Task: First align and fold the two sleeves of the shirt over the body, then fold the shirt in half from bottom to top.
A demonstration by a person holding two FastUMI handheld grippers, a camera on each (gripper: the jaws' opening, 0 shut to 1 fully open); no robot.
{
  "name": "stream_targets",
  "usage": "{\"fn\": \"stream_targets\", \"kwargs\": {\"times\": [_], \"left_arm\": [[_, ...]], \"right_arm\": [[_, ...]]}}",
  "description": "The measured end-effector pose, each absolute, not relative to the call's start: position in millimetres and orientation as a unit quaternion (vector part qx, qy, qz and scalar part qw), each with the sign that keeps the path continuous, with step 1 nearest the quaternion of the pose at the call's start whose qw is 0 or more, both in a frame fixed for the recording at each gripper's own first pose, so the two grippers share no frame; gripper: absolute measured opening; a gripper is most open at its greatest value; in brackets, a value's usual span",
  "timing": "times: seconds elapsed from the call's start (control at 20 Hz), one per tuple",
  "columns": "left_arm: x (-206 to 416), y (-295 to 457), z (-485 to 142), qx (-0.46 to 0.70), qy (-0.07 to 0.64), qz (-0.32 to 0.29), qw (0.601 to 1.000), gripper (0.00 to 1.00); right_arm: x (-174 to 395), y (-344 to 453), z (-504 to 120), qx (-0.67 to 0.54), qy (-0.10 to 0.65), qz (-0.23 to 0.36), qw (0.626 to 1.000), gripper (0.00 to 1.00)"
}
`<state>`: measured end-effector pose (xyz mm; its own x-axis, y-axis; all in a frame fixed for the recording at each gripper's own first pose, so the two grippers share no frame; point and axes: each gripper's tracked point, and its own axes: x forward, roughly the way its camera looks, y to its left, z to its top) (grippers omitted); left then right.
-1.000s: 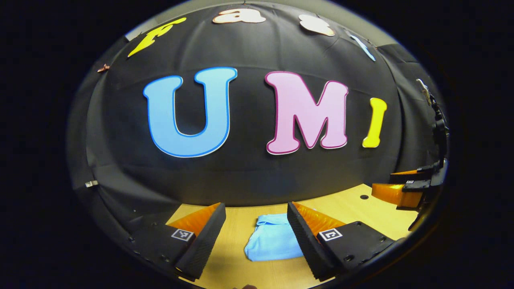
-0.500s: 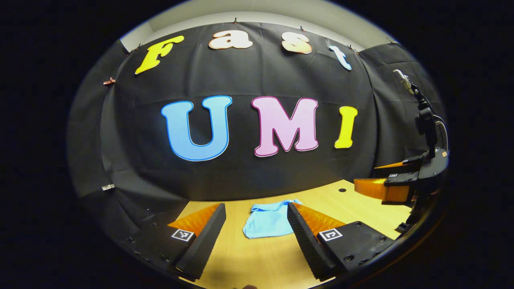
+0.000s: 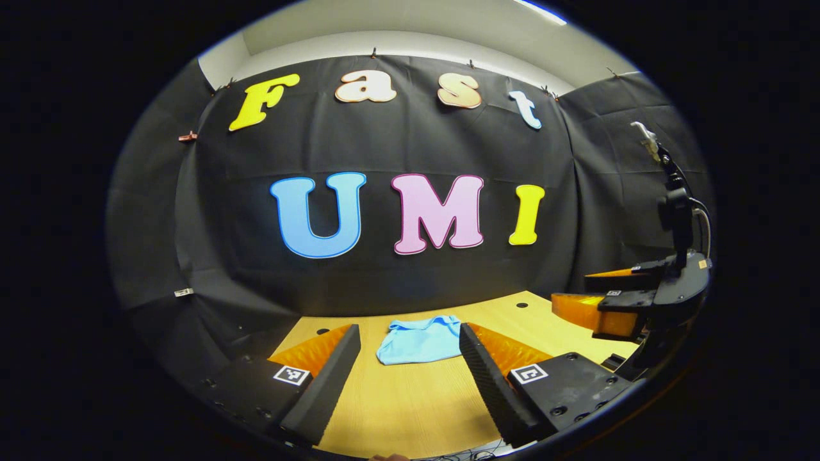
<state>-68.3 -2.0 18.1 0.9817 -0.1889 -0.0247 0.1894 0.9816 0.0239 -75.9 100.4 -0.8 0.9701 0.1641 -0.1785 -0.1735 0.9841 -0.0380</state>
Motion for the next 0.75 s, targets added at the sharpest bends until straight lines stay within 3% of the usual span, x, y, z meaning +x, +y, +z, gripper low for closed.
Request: {"fn": "stream_targets", "kwargs": {"times": [0.25,0.75], "left_arm": [[-95,10,31,0.000,-0.002,-0.083,0.997,0.98],[-105,22,36,-0.018,-0.007,-0.062,0.998,0.98]], "right_arm": [[-114,86,-3,-0.016,0.085,0.076,0.993,0.97],[-134,86,-5,-0.010,0.071,0.084,0.994,0.96]]}}
